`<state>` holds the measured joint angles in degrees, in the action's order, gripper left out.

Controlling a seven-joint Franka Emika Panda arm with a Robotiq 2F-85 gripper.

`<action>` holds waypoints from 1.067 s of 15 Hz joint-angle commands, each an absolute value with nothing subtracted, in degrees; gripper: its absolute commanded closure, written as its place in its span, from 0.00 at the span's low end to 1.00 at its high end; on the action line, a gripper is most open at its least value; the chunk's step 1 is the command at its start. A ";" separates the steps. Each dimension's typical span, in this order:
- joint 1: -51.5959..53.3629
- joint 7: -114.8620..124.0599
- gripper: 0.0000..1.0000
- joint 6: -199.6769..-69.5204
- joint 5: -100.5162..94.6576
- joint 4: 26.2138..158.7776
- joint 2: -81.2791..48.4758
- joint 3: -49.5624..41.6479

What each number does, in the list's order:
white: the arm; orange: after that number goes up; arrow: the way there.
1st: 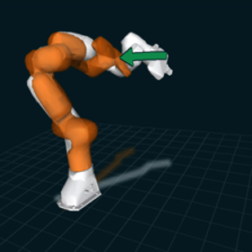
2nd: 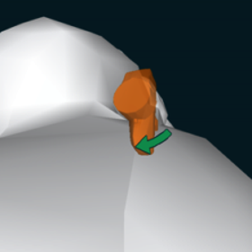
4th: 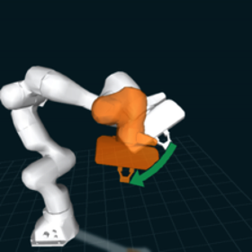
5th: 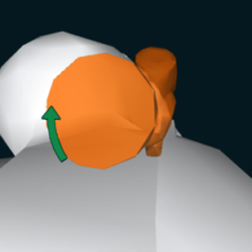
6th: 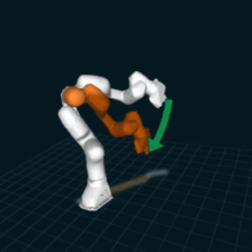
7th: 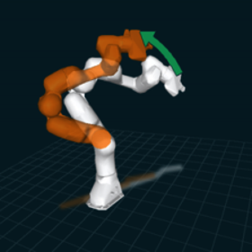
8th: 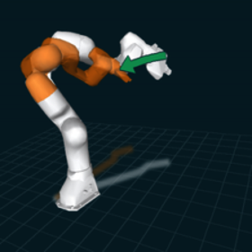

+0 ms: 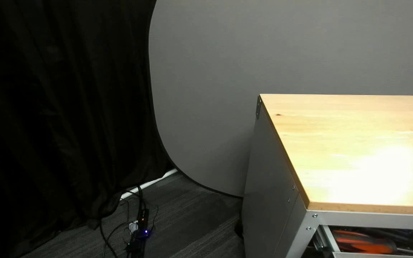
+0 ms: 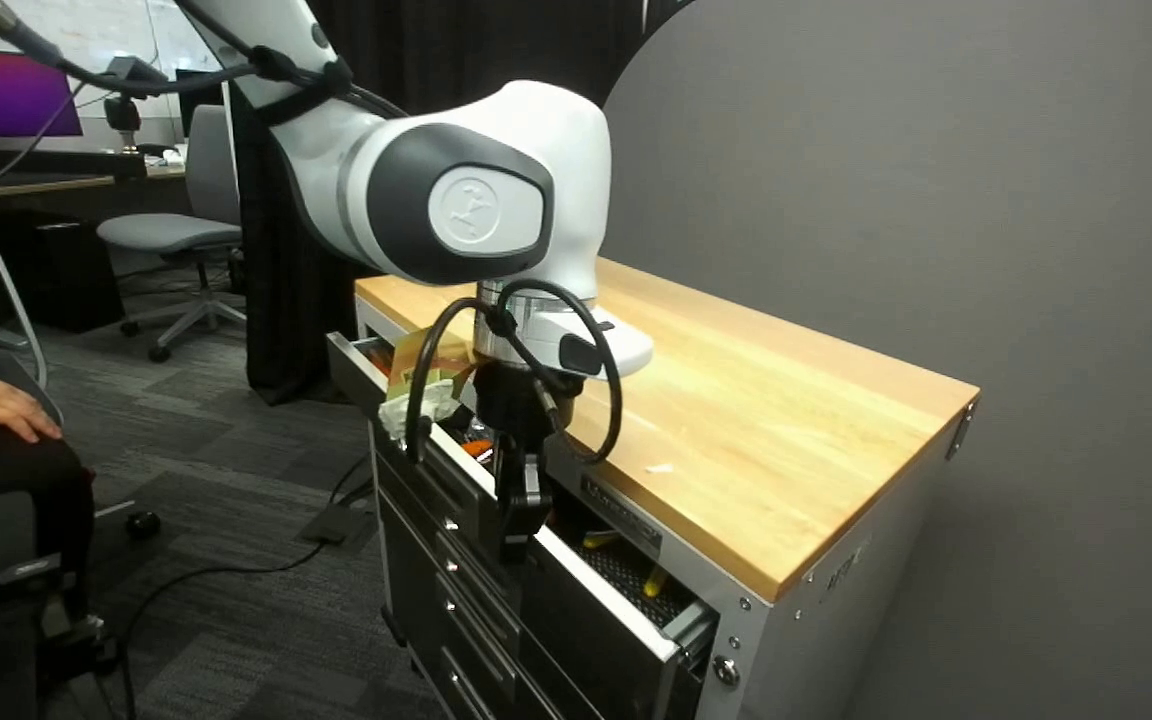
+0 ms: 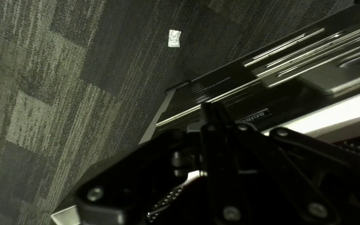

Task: Put the screwdriver in the drawer and close it

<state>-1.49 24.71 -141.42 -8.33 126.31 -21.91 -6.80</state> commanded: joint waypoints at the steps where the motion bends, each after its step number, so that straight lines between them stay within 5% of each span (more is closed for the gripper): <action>1: -1.00 22.29 0.93 -144.81 -6.02 122.96 -24.30 -6.47; 16: -6.46 3.36 0.93 -152.18 11.59 125.21 -21.79 0.64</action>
